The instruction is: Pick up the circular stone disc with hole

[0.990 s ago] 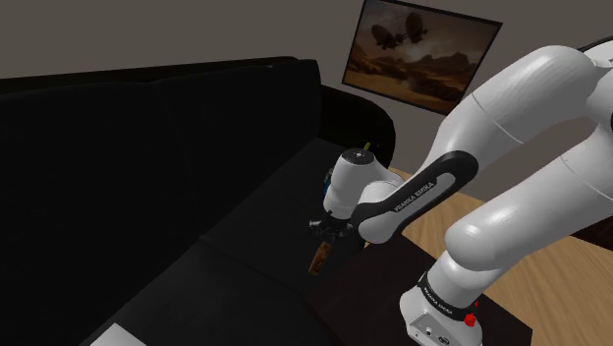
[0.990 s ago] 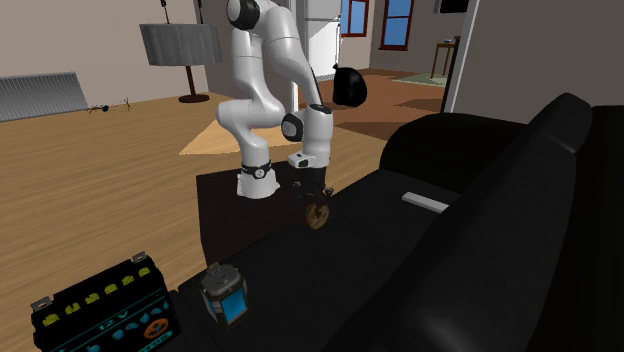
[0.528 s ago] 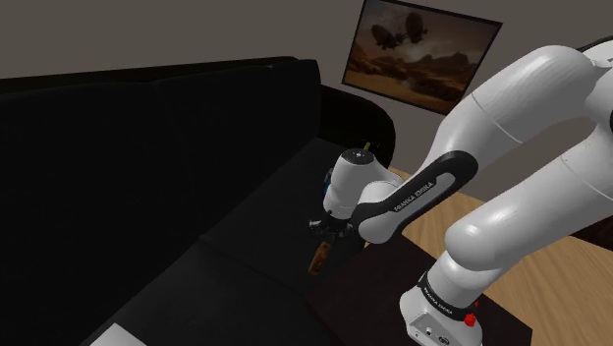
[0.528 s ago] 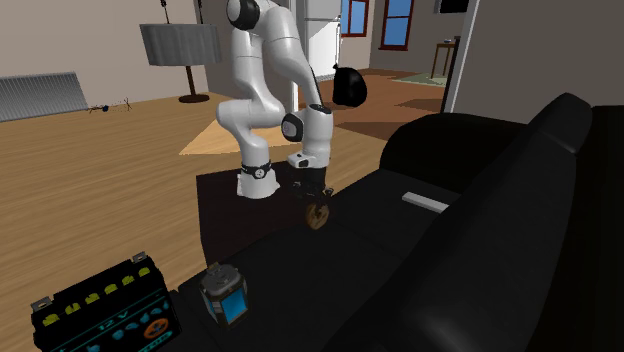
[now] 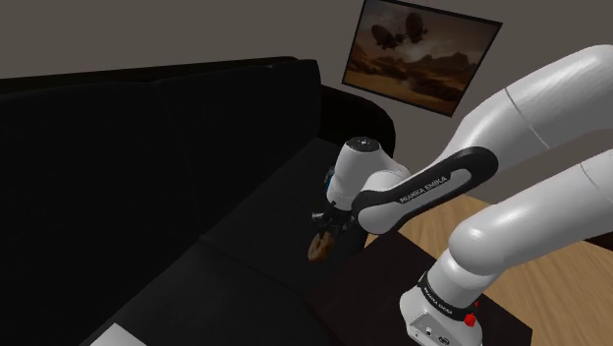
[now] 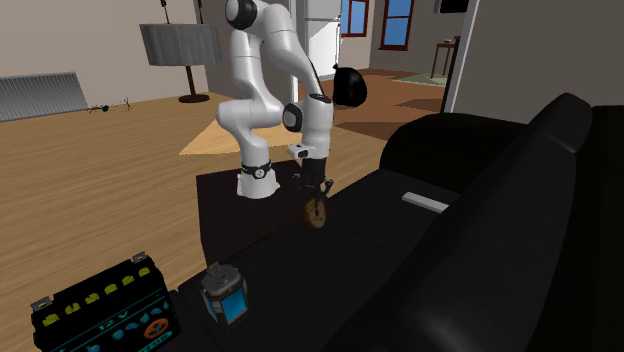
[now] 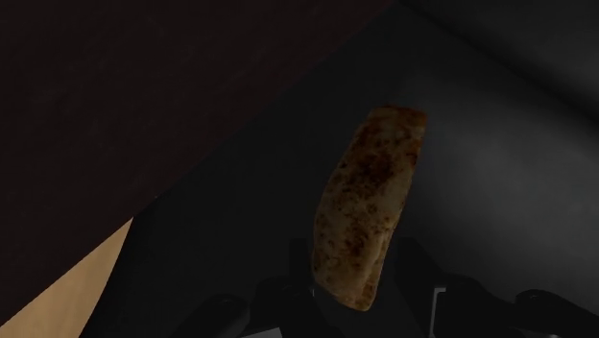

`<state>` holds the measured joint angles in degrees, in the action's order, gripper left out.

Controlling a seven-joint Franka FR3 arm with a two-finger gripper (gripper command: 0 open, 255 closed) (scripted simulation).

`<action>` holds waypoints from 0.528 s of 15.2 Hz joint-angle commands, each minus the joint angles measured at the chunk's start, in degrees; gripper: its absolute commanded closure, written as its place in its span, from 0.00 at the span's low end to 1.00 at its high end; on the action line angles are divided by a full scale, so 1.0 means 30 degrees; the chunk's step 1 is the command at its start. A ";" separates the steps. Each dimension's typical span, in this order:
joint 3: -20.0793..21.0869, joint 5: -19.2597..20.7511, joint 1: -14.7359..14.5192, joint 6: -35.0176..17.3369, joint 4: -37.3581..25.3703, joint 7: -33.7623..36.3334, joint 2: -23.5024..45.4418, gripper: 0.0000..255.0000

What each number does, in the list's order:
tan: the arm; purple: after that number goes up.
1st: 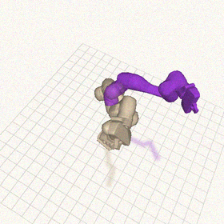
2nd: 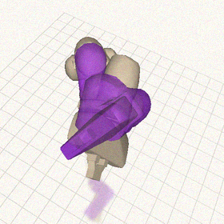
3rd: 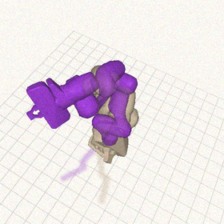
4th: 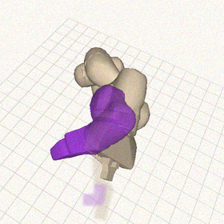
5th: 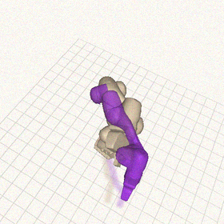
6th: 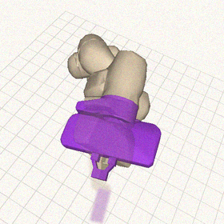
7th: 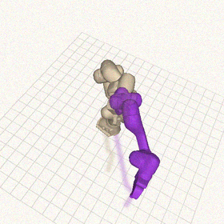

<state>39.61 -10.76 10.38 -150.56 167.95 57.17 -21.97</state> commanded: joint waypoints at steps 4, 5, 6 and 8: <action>-0.0993 -0.0725 -0.0965 0.2186 -0.0348 -0.0768 -0.1849 1.00; -0.1157 -0.0798 -0.1094 0.2595 -0.0428 -0.0879 -0.2182 1.00; -0.1315 -0.0857 -0.1209 0.3000 -0.0514 -0.0981 -0.2505 1.00; -0.1614 -0.0935 -0.1404 0.3796 -0.0702 -0.1162 -0.3120 1.00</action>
<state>35.36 -13.43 6.47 -140.41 166.02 54.12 -30.29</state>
